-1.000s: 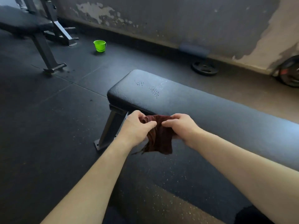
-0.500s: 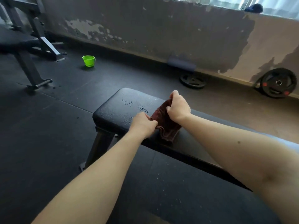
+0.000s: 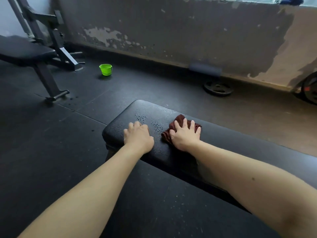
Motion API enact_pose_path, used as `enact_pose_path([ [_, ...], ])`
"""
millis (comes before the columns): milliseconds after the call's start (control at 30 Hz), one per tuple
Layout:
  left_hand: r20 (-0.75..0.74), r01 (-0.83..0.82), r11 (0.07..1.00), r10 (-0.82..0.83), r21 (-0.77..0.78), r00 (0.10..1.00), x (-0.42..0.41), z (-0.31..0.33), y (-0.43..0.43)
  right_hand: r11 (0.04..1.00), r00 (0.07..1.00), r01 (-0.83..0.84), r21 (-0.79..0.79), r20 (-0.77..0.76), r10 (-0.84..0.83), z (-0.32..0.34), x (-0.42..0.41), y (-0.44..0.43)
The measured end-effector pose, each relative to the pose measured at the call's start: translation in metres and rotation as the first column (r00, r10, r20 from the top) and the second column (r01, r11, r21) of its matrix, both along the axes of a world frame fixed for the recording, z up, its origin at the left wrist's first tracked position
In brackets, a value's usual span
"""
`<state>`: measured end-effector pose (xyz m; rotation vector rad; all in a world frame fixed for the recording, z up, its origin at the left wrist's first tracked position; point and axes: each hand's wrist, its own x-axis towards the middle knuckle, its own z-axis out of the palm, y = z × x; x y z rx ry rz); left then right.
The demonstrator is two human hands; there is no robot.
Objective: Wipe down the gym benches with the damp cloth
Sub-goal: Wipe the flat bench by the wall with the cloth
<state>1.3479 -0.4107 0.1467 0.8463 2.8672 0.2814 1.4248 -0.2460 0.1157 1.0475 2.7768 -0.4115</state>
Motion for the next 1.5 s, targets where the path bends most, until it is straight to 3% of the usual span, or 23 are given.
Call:
enact_pose_path([
  [267,0.053,-0.011,0.975,0.024,-0.223,0.998,-0.037,0.012,0.022,0.991,0.992,-0.120,0.059,-0.032,0.122,-0.005,-0.053,0.048],
  [600,0.105,0.055,0.926,-0.017,-0.373,0.994,-0.042,0.021,0.024,0.990,0.986,-0.143,-0.006,-0.084,0.142,-0.005,-0.091,0.068],
  [800,0.120,0.112,0.915,-0.070,-0.387,0.990,-0.049,0.012,0.015,0.975,0.965,-0.217,0.039,-0.140,0.220,-0.006,-0.104,0.081],
  [1067,0.057,0.148,0.918,-0.137,-0.368,0.989,-0.053,0.006,0.010,0.957,0.938,-0.288,0.020,-0.198,0.286,-0.011,-0.033,0.030],
  [1367,0.053,0.129,0.952,-0.119,-0.277,0.991,-0.052,-0.001,0.004,0.967,0.956,-0.250,0.051,-0.147,0.255,-0.002,-0.101,0.053],
  [1500,0.044,0.128,0.962,-0.121,-0.243,0.992,-0.047,0.000,-0.006,0.962,0.950,-0.272,0.023,-0.153,0.272,-0.001,-0.085,0.040],
])
